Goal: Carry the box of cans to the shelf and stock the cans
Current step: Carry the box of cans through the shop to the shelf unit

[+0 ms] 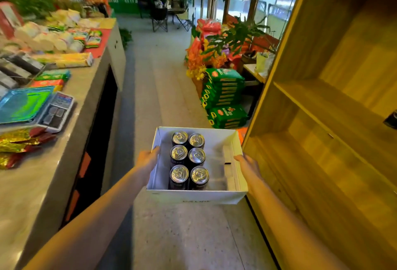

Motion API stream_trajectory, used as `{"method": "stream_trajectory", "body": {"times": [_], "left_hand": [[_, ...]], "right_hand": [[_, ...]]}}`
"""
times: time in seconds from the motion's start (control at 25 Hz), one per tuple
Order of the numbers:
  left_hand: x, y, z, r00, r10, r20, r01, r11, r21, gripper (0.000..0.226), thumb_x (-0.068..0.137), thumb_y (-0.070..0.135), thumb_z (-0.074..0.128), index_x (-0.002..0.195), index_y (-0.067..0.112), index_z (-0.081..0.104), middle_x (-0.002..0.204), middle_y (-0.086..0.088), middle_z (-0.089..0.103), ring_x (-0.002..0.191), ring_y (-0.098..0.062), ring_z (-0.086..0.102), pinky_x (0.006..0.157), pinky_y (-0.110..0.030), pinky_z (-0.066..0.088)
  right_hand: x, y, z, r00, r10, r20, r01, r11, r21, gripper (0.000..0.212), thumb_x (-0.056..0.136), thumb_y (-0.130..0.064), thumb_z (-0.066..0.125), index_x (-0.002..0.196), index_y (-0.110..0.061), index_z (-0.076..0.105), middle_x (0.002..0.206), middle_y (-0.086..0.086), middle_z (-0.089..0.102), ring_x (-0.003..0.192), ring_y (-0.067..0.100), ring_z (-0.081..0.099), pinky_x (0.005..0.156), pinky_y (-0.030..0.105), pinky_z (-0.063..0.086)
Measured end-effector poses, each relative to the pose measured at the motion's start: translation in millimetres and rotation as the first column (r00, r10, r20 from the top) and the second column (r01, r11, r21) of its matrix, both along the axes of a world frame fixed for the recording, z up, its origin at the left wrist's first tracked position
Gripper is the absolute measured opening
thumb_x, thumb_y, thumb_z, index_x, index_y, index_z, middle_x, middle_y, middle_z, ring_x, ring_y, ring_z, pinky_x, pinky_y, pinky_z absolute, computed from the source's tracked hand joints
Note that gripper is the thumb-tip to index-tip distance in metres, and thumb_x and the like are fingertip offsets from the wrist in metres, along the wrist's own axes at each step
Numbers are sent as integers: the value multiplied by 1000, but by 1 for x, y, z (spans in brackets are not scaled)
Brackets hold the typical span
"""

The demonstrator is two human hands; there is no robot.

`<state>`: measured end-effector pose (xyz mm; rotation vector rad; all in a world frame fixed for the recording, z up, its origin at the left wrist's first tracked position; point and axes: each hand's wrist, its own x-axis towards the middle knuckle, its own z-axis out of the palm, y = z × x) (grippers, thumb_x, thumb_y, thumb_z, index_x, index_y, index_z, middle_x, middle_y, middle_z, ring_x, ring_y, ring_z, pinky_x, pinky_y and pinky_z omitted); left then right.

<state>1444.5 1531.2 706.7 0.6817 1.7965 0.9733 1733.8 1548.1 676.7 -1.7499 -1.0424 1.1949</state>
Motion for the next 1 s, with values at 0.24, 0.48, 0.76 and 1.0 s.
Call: {"method": "stream_trajectory", "body": {"times": [0.24,0.48,0.76,1.0], "left_hand": [[27,78,10,1000,10,3,-10,1000,7,56,101,35,49,141,-3,43,137,-14,50,125,-35,47,95,-39,36],[69,170,0,991,-136,1,136,991,-1,42,101,31,49,129,1,55,92,-1,56,101,-20,43,84,-31,32],[129,285,-18,861,-508,-2,508,861,0,37,100,34,52,119,2,58,118,-9,53,106,-23,47,93,-34,35],[192,329,-22,562,-827,19,825,562,50,25,102,26,50,117,9,60,112,-5,58,100,-22,53,89,-33,40]], "right_hand": [[26,78,7,1000,4,21,-4,1000,15,33,99,-20,55,130,-16,64,97,7,65,74,10,60,57,24,44],[64,117,1,986,-164,14,164,987,-2,31,98,-21,56,127,-15,65,112,11,70,79,15,62,66,31,52],[85,123,-8,819,-574,-15,573,819,-21,32,97,-18,57,127,-9,65,121,12,68,87,15,59,66,27,42],[73,81,-8,526,-850,-43,850,527,-24,31,97,-21,58,127,-15,65,119,2,66,101,19,58,87,30,42]]}}
